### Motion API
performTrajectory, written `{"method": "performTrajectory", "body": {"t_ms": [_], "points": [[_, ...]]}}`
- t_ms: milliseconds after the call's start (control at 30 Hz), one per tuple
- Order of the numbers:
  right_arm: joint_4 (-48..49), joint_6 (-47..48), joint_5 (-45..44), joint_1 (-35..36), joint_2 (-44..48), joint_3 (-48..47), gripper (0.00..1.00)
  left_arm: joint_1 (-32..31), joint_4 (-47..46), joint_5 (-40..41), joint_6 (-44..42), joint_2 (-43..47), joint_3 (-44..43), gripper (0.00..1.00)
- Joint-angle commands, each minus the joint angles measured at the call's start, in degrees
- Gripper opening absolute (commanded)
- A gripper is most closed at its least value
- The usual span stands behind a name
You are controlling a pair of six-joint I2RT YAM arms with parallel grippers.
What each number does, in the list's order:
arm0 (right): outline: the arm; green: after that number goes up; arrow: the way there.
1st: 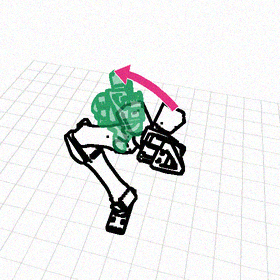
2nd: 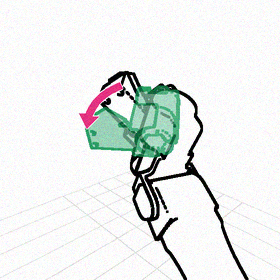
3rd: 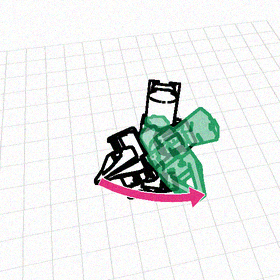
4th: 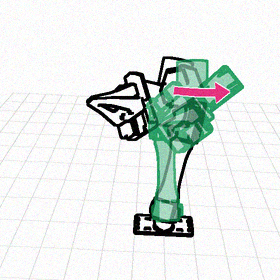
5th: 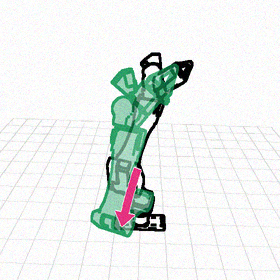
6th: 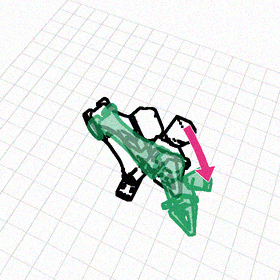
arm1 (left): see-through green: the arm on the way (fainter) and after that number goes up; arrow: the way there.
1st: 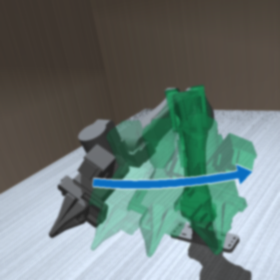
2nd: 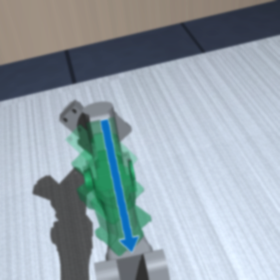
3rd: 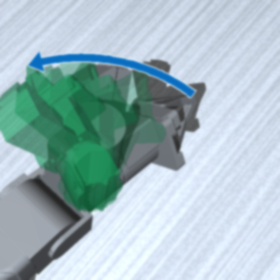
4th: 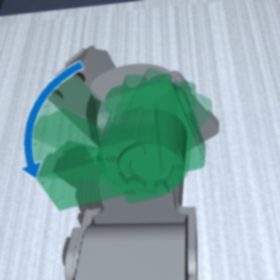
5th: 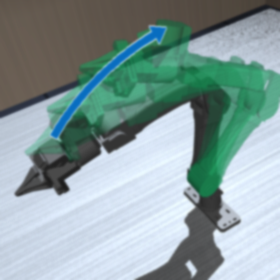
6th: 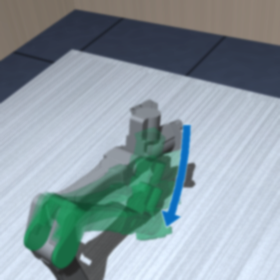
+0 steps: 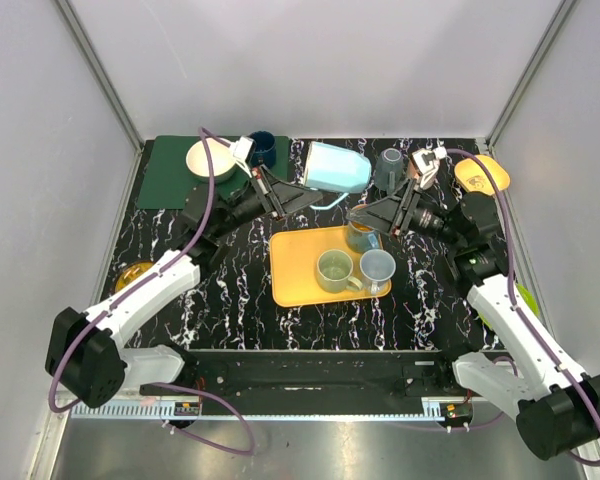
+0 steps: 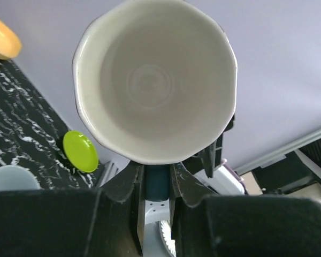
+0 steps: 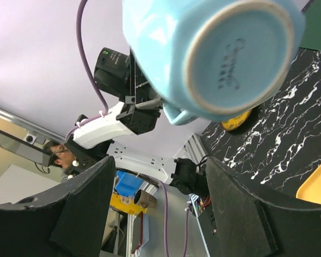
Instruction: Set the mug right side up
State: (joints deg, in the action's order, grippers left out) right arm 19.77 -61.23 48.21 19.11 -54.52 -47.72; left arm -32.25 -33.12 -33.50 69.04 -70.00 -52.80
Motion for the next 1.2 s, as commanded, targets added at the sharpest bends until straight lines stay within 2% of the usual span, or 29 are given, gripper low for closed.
{"method": "performTrajectory", "body": {"t_ms": [0, 167, 300, 633, 733, 767, 933, 1000, 1133, 1167], "points": [[5.36, -1.35, 3.74, 0.66, -2.86, -3.69, 0.75, -0.09, -20.93, -1.05, 7.87, 1.36, -0.73, 0.0], [7.21, -1.96, 2.51, 1.8, -6.81, -5.09, 0.73, -2.46, -20.05, -1.22, 6.65, 0.48, -2.22, 0.0], [12.65, -4.51, 2.07, 2.77, -9.11, -6.41, 0.71, -4.22, -16.63, -0.96, 4.36, 0.39, -3.1, 0.0], [13.8, -3.19, -3.99, 5.58, -10.16, -8.26, 0.66, -7.29, -13.46, 1.06, 1.1, 0.92, -1.87, 0.0], [13.89, -3.37, -5.57, 5.67, -10.78, -7.91, 0.57, -8.44, -13.55, 1.07, 0.75, 0.65, -1.7, 0.0], [13.98, -3.28, -5.75, 5.67, -11.04, -8.0, 0.49, -8.62, -13.46, 0.98, 0.58, 0.56, -1.78, 0.0], [15.82, -4.68, -6.72, 5.76, -12.18, -7.65, 0.33, -9.67, -13.28, 0.54, 0.05, 0.56, -1.7, 0.0], [17.05, -5.12, -6.63, 5.76, -12.54, -7.73, 0.29, -9.76, -13.11, 0.36, -0.13, 0.56, -1.43, 0.0], [20.3, -6.79, -5.24, 5.76, -13.85, -8.0, 0.29, -9.94, -13.81, -0.43, 0.13, 0.65, -0.99, 0.0], [20.66, -6.97, -4.88, 5.76, -14.12, -8.52, 0.24, -9.85, -14.33, -0.95, 0.22, 0.74, -0.82, 0.0]]}}
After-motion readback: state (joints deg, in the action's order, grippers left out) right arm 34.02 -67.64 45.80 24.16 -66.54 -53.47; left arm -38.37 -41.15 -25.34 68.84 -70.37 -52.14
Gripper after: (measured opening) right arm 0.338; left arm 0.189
